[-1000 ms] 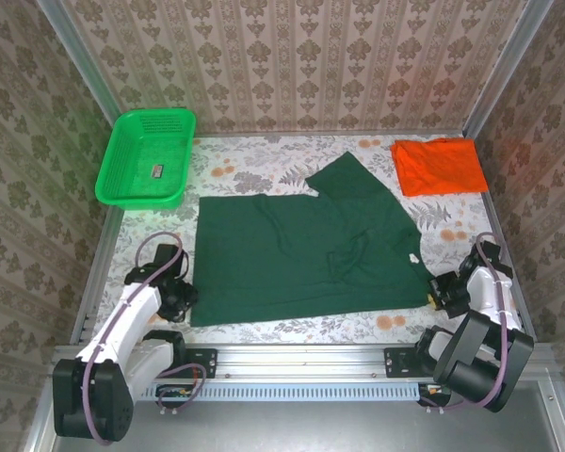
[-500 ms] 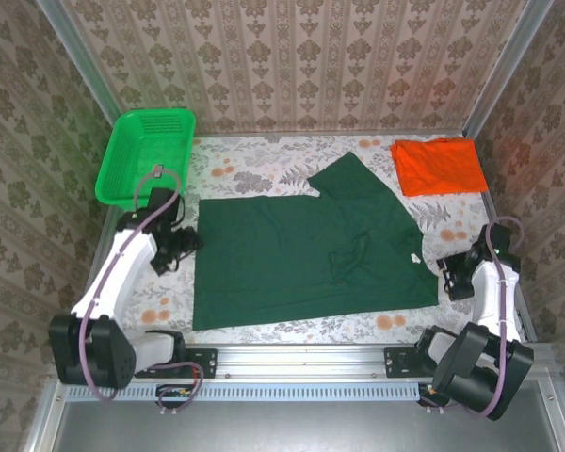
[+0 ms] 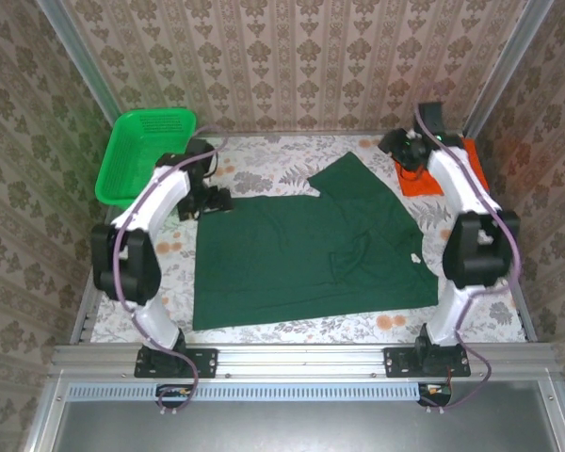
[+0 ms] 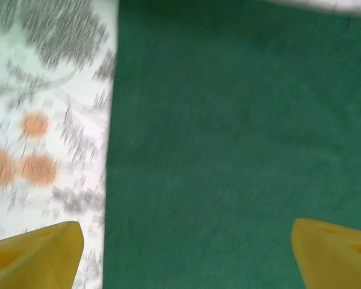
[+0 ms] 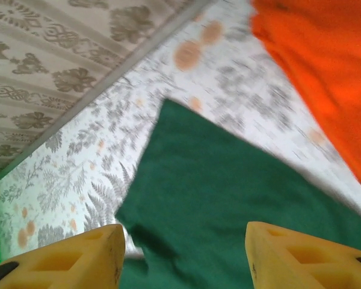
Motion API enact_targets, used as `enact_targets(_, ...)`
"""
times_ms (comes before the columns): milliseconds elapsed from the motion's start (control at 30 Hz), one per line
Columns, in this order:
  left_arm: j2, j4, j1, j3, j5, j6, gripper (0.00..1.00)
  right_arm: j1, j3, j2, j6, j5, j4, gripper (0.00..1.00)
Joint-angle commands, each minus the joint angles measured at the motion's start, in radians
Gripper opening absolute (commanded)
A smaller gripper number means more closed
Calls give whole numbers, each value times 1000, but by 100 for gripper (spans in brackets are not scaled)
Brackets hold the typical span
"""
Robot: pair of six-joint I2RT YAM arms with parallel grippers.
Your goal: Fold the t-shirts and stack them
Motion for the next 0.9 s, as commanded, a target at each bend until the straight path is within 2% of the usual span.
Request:
enact_targets(0, 152, -58, -8, 166, -20, 27, 88, 16, 250, 215, -208, 15, -165, 56)
enact_targets(100, 316, -96, -5, 369, 4, 12, 86, 22, 577, 441, -271, 0, -276, 54)
enact_targets(233, 525, -196, 3, 682, -16, -27, 85, 22, 1124, 762, -290, -32, -482, 50)
enact_targets(300, 583, -215, 18, 763, -39, -58, 85, 21, 1250, 853, -268, -50, -492, 49)
enact_targets(400, 611, -227, 44, 775, -68, -120, 85, 31, 1283, 907, -234, -77, -465, 48)
enact_targets(533, 627, -203, 46, 764, -77, -134, 85, 61, 1253, 925, -259, -48, -436, 50)
enact_targets(867, 635, -193, 82, 674, -23, -168, 79, 96, 1210, 970, -244, -66, -412, 49)
